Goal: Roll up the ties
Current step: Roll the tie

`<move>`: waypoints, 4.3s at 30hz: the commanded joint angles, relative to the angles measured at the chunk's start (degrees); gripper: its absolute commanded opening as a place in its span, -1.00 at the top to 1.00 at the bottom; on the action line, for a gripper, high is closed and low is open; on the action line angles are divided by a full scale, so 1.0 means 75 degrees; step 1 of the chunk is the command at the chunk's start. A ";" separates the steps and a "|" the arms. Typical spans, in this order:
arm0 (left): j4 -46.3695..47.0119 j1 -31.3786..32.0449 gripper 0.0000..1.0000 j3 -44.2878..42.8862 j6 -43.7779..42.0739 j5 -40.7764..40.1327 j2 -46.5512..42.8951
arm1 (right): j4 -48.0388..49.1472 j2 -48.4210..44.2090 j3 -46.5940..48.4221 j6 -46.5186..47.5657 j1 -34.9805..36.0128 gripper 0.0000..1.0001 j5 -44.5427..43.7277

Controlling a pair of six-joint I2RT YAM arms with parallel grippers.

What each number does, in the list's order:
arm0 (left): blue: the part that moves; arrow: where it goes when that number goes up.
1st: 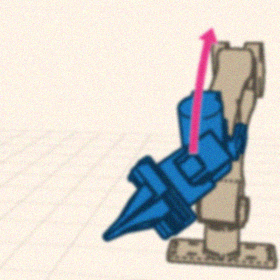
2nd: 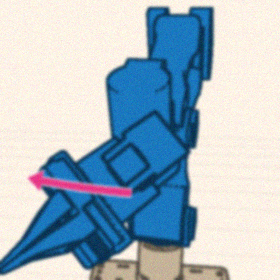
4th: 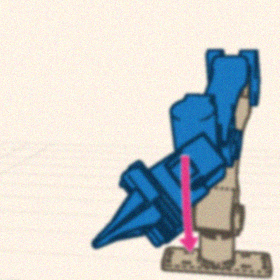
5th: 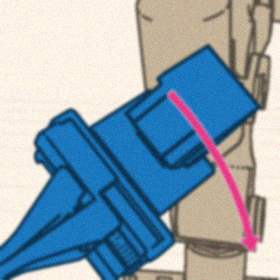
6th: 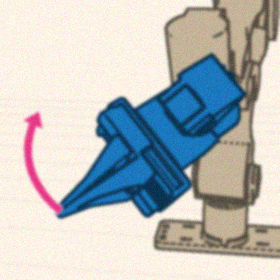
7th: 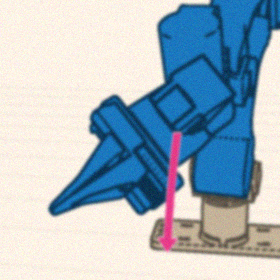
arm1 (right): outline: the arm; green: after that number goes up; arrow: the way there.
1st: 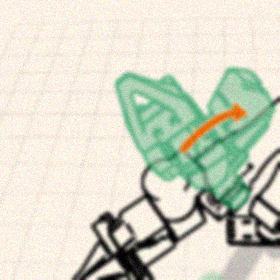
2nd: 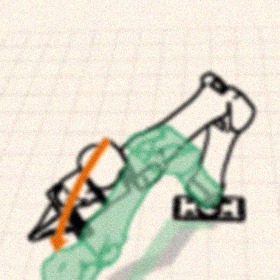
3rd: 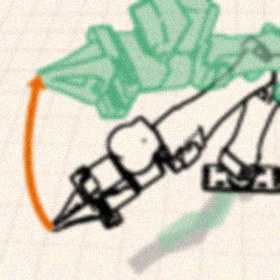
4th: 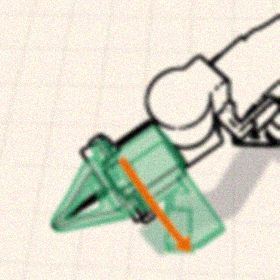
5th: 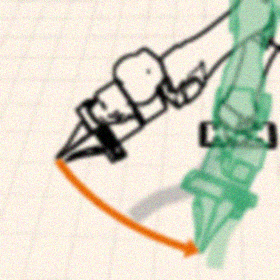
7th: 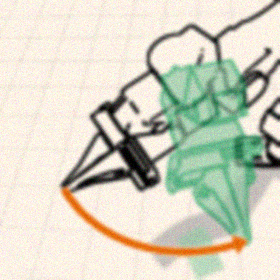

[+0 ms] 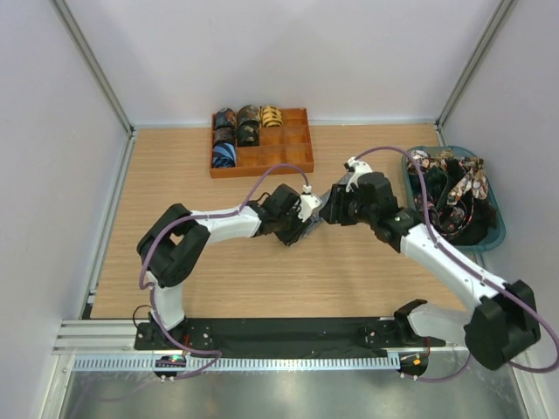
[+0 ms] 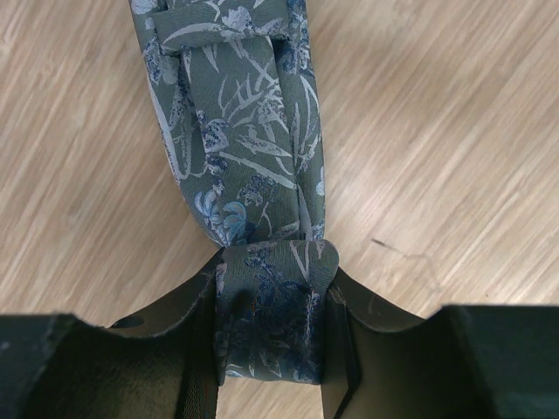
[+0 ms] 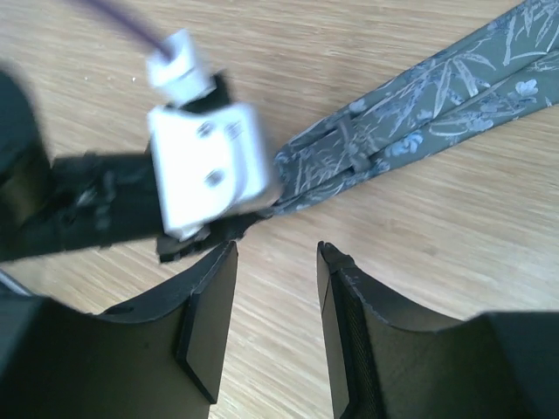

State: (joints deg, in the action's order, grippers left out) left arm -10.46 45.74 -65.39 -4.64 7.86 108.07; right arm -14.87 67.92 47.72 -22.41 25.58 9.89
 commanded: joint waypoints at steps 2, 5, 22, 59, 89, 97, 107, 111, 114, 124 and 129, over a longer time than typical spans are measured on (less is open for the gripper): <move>-0.1546 0.0007 0.70 -0.0117 0.0326 -0.0122 0.0777 | -0.0595 -0.0723 -0.0316 0.0457 0.1391 0.05 -0.2870; -0.1851 -0.0004 0.70 -0.0351 0.0431 -0.0215 0.0871 | -0.0548 -0.0829 -0.0504 0.0574 0.2606 0.05 -0.3682; -0.3176 -0.0028 0.73 -0.1126 0.0889 0.0381 0.1200 | -0.0979 0.3522 0.1778 0.2719 0.7640 -0.14 -0.7294; -0.4898 -0.0051 0.85 -0.2204 0.0912 0.0523 0.1645 | -0.3231 0.8345 0.5426 0.3341 0.6210 -0.30 -0.9568; -0.5274 -0.0086 0.77 -0.2403 0.0842 0.0545 0.1610 | -0.4673 0.9272 0.5414 0.1957 0.5812 0.23 -1.0225; -0.4817 -0.0086 0.17 -0.2368 0.0854 0.0534 0.1224 | -0.4298 0.8886 0.5379 0.1981 0.5964 0.33 -0.9885; -0.4197 -0.0086 -0.38 -0.2673 0.0912 -0.0075 0.0439 | -0.3818 0.8464 0.5133 0.1817 0.6069 0.33 -0.9335; -0.3728 -0.0133 -0.44 -0.2696 0.1006 -0.0180 -0.0006 | -0.3479 0.8241 0.4911 0.1793 0.6069 0.33 -0.9089; -0.3306 -0.0203 -0.69 -0.2708 0.1157 -0.0274 -0.0381 | -0.3069 0.7972 0.4665 0.1863 0.6069 0.33 -0.8854; -0.0356 -0.0988 -0.82 -0.0659 0.2446 -0.1001 -0.2759 | -0.1218 0.6426 0.3330 0.2261 0.5812 0.32 -0.6560; 0.0468 -0.1410 -0.89 0.0606 0.3149 -0.1621 -0.3826 | -0.0127 0.5582 0.2357 0.2321 0.5239 0.31 -0.4661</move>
State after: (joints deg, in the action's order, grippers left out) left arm -15.88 36.38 -64.38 13.78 -0.73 82.91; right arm -24.91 111.87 68.86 -2.98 66.85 -43.90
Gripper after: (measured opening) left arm 0.935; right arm 0.416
